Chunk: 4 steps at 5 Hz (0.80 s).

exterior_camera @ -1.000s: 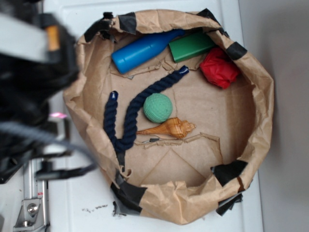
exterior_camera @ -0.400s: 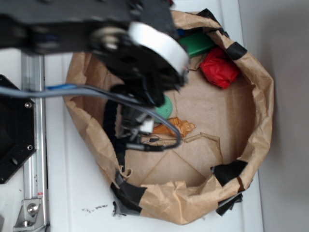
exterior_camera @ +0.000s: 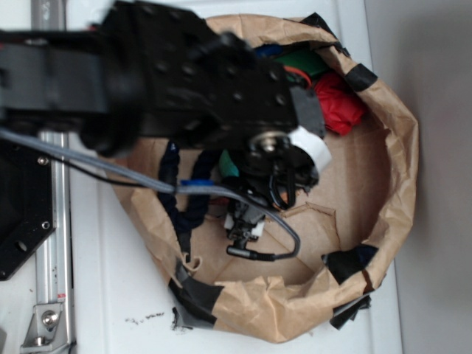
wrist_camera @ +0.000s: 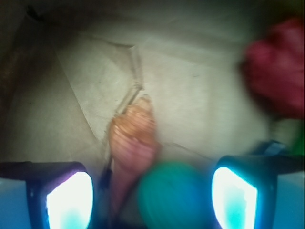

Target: Grab the shell.

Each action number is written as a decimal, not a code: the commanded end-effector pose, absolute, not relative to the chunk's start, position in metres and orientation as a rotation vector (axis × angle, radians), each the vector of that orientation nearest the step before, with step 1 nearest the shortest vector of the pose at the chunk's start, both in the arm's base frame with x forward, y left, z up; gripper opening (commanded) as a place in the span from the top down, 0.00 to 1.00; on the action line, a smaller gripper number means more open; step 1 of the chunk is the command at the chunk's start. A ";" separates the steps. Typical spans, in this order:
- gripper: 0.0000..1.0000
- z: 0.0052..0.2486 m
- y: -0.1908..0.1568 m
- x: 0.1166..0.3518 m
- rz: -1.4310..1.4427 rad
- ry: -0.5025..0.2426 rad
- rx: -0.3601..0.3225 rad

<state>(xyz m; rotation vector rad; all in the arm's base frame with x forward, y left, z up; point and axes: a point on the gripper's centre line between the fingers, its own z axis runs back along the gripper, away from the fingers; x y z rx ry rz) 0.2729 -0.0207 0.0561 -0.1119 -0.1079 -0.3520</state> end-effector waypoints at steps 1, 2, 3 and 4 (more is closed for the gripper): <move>0.00 0.056 -0.059 0.284 -0.436 -0.134 -0.092; 0.00 0.035 -0.054 0.285 -0.445 -0.082 -0.058; 1.00 0.036 -0.048 0.283 -0.421 -0.087 -0.078; 1.00 0.047 -0.046 0.284 -0.411 -0.110 -0.077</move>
